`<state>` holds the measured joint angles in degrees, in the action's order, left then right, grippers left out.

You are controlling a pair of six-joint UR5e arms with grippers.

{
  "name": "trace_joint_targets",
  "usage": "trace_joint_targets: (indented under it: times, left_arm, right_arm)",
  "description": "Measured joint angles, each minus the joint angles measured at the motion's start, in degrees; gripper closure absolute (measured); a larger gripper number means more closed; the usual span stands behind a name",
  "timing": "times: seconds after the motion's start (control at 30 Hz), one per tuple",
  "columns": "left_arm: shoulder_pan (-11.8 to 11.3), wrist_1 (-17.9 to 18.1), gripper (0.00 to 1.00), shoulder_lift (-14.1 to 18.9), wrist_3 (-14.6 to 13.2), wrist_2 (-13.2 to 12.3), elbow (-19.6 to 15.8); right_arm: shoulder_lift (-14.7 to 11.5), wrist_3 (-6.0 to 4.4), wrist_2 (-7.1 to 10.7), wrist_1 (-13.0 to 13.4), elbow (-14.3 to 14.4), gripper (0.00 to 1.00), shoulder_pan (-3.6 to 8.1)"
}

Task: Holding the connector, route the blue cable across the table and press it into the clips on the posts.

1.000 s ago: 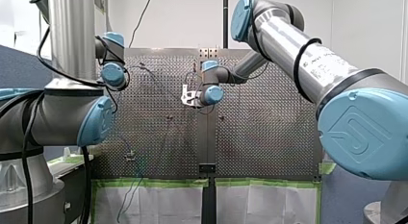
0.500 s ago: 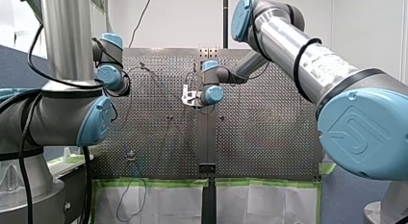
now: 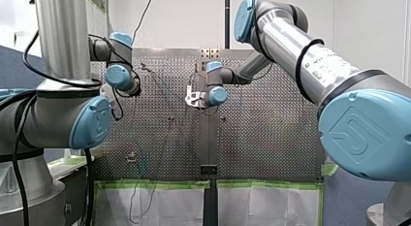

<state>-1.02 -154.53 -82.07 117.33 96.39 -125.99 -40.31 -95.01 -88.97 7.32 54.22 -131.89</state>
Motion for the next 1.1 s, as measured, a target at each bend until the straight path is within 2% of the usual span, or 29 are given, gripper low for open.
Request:
trace_joint_targets:
  times: [0.47,0.67,1.1]
  left_arm:
    - [6.8,2.22,0.0,-6.11,-6.81,6.78,6.79]
    - [9.63,2.52,0.0,-6.44,-9.64,9.61,9.27]
    - [15.61,2.83,0.0,-7.43,-15.62,15.59,10.15]
  right_arm:
    - [0.0,-0.1,-0.01,-0.04,-0.02,1.0,0.63]
    - [0.0,-0.1,-0.06,-0.02,-0.02,1.0,0.78]
    - [0.0,-0.11,-0.02,-0.04,-0.02,1.0,0.88]
